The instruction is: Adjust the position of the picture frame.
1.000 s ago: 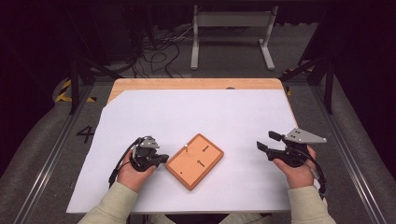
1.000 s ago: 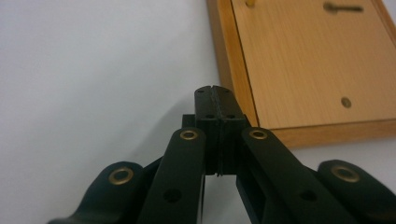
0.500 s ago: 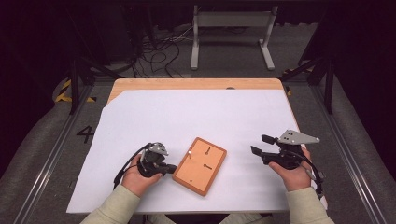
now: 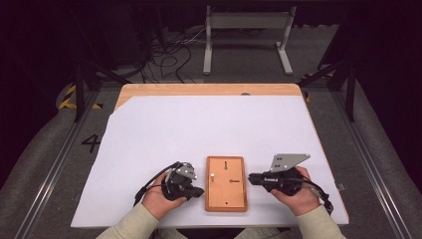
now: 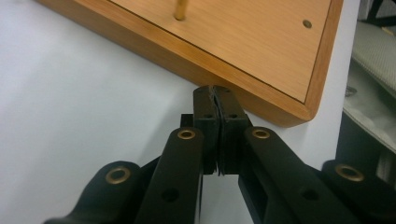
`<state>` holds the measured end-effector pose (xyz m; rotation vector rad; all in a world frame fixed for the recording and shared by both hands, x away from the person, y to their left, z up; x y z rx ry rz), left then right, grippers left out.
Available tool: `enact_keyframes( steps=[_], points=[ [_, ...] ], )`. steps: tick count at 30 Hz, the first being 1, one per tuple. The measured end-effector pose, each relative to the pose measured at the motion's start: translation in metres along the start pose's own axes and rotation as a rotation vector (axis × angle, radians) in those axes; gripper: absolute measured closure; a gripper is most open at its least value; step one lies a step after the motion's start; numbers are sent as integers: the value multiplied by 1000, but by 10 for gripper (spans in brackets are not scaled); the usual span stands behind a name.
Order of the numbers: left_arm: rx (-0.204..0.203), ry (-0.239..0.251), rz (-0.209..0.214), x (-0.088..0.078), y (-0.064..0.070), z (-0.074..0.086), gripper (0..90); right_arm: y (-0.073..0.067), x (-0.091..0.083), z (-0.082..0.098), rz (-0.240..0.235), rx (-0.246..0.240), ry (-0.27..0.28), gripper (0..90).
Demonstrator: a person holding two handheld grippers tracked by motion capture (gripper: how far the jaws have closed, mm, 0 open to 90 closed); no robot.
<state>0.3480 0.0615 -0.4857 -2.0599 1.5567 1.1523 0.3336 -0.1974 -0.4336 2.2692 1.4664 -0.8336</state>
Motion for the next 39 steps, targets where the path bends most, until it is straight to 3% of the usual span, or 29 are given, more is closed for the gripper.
enact_keyframes(
  steps=[4, 8, 9, 15, 18, 21, 26, 29, 32, 35, 38, 39],
  points=[
    [-36, 60, -37, -11, -8, 0, 860, -29, 15, -2, -118, -70, -86, 900],
    [-68, 133, -90, -21, -20, 0, 844, -44, 23, 0, -167, -118, -132, 900],
    [-74, 143, -95, -23, -23, 0, 841, -49, 28, 3, -192, -124, -170, 900],
    [-119, 201, -116, -33, -32, 1, 836, -58, 39, 12, -219, -147, -266, 900],
    [-119, 203, -117, -33, -32, 1, 833, -57, 43, 16, -180, -152, -325, 900],
    [-126, 201, -114, -32, -31, 1, 831, -57, 44, 17, -181, -145, -340, 900],
    [-119, 206, -118, -33, -33, 1, 830, -59, 47, 19, -166, -187, -377, 900],
    [-118, 209, -124, -33, -33, 1, 829, -54, 47, 18, -102, -212, -368, 900],
    [-102, 209, -133, -33, -34, 0, 811, -42, 45, 20, -49, -189, -350, 900],
    [-78, 211, -177, -32, -34, -2, 755, -29, 41, 23, 15, -163, -345, 900],
    [-86, 232, -215, -34, -41, -3, 719, -12, 40, 26, 116, -144, -347, 900],
    [-98, 249, -225, -35, -44, -4, 711, -8, 41, 26, 124, -123, -331, 900]
  ],
)
Point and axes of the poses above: each handheld gripper's, and its own axes: x roughly forward along the jaws, z roughly out of its underside, y roughly to its right, the point moved 5 cm from there along x, roughly forward along the jaws, and after that the axes turned 1 degree about y, right-handed, at the moved point
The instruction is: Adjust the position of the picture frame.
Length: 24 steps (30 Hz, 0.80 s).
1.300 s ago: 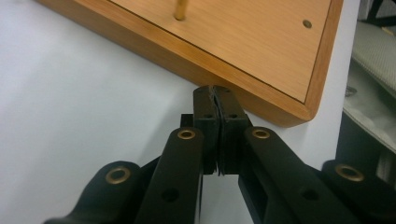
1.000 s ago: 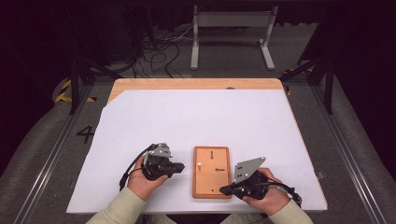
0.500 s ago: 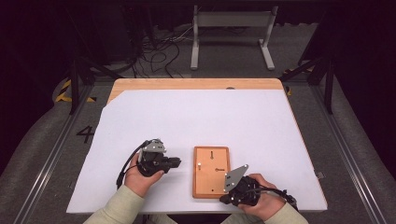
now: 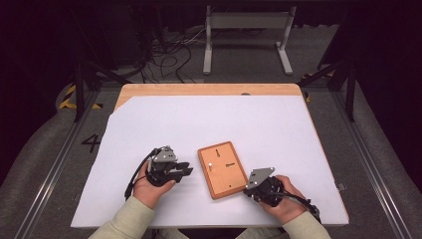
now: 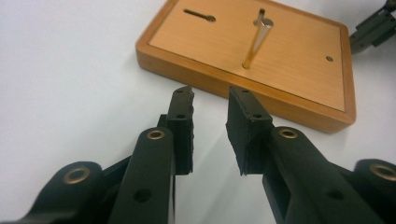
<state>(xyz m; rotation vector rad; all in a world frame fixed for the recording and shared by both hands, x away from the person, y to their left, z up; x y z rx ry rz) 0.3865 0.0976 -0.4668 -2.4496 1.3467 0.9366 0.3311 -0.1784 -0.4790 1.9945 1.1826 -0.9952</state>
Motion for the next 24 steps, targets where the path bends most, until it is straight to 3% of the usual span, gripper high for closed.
enact_keyframes(
  steps=[3, 4, 6, 8, 9, 12, 15, 18, 20, 24],
  points=[
    [-25, 34, -31, -1, -10, -5, 688, 11, 4, -2, 72, 29, 9, 900],
    [-25, 34, -31, -1, -10, -5, 680, 11, 4, -2, 72, 29, 9, 900],
    [-36, 51, -60, -2, -16, -10, 674, 20, 6, -2, 138, 65, 19, 900],
    [-44, 73, -77, -1, -22, -15, 669, 24, 7, -2, 150, 89, 38, 900],
    [-56, 71, -76, 2, -25, -18, 672, 24, 7, -1, 147, 92, 47, 900],
    [-84, 53, -122, 9, -34, -25, 684, 25, 2, -1, 135, 120, 91, 900],
    [-95, 15, -129, 20, -39, -31, 778, 26, -11, -1, 147, 151, 137, 900],
    [-103, 25, -125, 29, -44, -36, 861, 25, -21, 5, 106, 183, 156, 900],
    [-108, -5, -118, 38, -49, -38, 897, 21, -23, 9, 68, 198, 158, 900],
    [-89, 6, -113, 48, -52, -42, 899, 11, -27, 12, 33, 204, 160, 900]
  ],
)
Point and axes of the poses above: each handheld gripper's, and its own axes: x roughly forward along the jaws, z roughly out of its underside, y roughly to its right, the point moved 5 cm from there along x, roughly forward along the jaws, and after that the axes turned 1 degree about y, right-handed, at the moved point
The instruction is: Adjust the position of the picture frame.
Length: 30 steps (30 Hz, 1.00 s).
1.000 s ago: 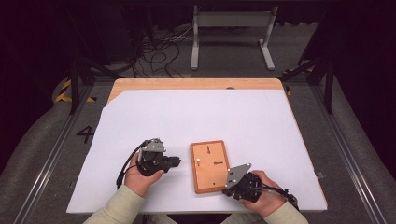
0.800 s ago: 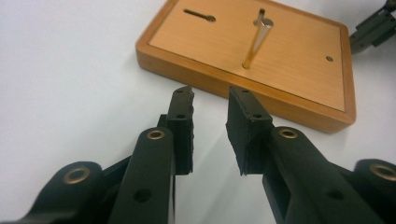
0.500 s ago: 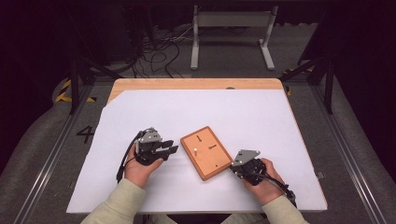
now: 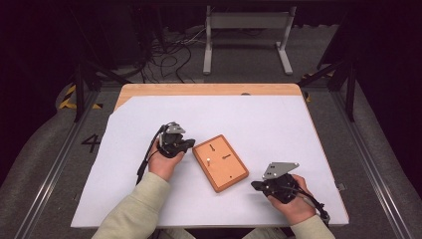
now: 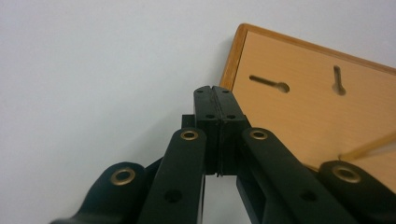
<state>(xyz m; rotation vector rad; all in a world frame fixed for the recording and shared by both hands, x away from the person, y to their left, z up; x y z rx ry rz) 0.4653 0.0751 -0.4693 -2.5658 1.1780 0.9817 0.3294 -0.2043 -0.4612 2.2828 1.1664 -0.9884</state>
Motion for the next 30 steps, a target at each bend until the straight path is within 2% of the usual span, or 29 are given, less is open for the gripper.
enact_keyframes(
  steps=[4, 10, 11, 13, 14, 15, 17, 21, 23, 24, 26, 27, 30],
  points=[
    [0, -10, 3, 15, -7, 4, 899, -9, -2, -1, -16, -11, 7, 900],
    [-43, -27, 67, 26, -18, 13, 899, -23, -4, -3, -42, -34, 12, 900],
    [-43, -26, 75, 26, -19, 13, 900, -25, -4, -3, -46, -37, 13, 900],
    [-16, -33, 64, 25, -18, 13, 900, -26, -4, -4, -49, -39, 11, 900],
    [-15, -46, 61, 23, -17, 14, 900, -26, -4, -4, -49, -38, 10, 900],
    [-20, -55, 76, 23, -16, 14, 900, -24, -5, -3, -45, -33, 10, 900],
    [0, -88, 127, 20, -7, 17, 900, -18, -8, -3, -31, -22, 22, 900],
    [86, -150, 167, 13, 13, 22, 900, 0, -19, 3, 7, 28, 29, 900],
    [117, -173, 201, 11, 25, 25, 900, 12, -23, 10, 37, 75, 13, 900],
    [127, -175, 212, 10, 27, 26, 900, 17, -24, 13, 52, 100, 2, 900],
    [110, -183, 236, 10, 37, 30, 900, 24, -25, 17, 80, 127, -13, 900],
    [110, -183, 236, 10, 37, 30, 900, 24, -25, 17, 80, 127, -13, 900],
    [135, -198, 276, 7, 55, 35, 900, 36, -25, 23, 145, 170, -43, 900]
  ],
)
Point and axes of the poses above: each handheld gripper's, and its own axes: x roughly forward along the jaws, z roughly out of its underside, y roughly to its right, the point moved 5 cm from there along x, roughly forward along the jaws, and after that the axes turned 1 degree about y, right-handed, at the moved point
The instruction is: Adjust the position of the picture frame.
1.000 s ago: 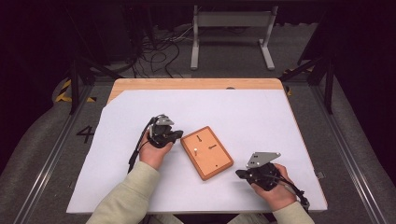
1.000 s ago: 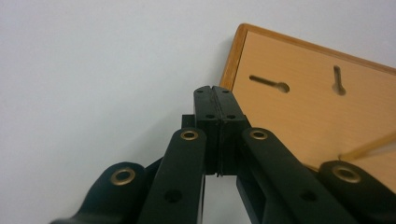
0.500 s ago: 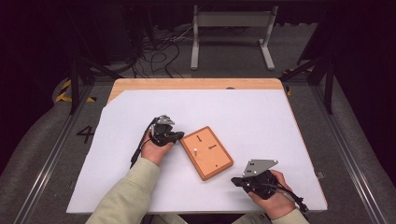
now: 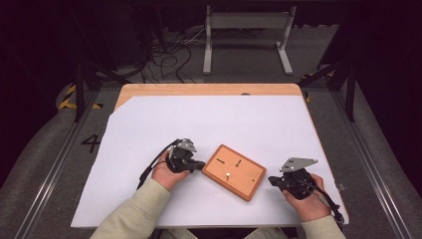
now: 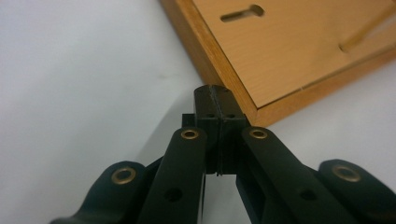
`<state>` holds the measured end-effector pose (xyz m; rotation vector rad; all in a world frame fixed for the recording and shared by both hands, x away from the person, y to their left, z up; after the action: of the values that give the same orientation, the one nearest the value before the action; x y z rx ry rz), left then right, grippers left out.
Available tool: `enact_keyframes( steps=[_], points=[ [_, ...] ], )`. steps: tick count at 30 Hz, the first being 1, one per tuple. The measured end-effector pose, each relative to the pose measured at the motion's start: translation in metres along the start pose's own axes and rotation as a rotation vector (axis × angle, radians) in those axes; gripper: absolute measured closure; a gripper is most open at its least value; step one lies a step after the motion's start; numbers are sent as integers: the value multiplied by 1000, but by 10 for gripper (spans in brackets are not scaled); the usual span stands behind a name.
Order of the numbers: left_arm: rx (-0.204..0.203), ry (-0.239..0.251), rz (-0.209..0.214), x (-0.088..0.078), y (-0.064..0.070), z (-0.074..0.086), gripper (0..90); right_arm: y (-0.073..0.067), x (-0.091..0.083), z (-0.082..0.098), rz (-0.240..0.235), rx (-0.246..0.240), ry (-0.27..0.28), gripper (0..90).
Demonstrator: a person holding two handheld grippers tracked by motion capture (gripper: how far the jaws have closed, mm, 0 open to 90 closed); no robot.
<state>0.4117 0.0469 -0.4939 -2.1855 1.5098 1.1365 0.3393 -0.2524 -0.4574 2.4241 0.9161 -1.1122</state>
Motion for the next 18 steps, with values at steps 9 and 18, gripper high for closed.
enact_keyframes(
  steps=[9, 18],
  points=[
    [-2, 63, -66, -20, 5, 6, 856, 16, 15, 5, 52, 65, -77, 900],
    [-41, 103, -102, -46, 3, 27, 855, 23, 30, -7, 54, 67, -115, 900]
  ],
)
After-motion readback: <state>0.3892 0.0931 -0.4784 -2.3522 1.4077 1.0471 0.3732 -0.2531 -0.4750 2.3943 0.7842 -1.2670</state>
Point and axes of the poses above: each handheld gripper's, and its own axes: x roughly forward along the jaws, z roughly out of its underside, y roughly to its right, the point moved 5 cm from there along x, roughly forward along the jaws, and after that the axes turned 1 degree about y, right-handed, at the moved point
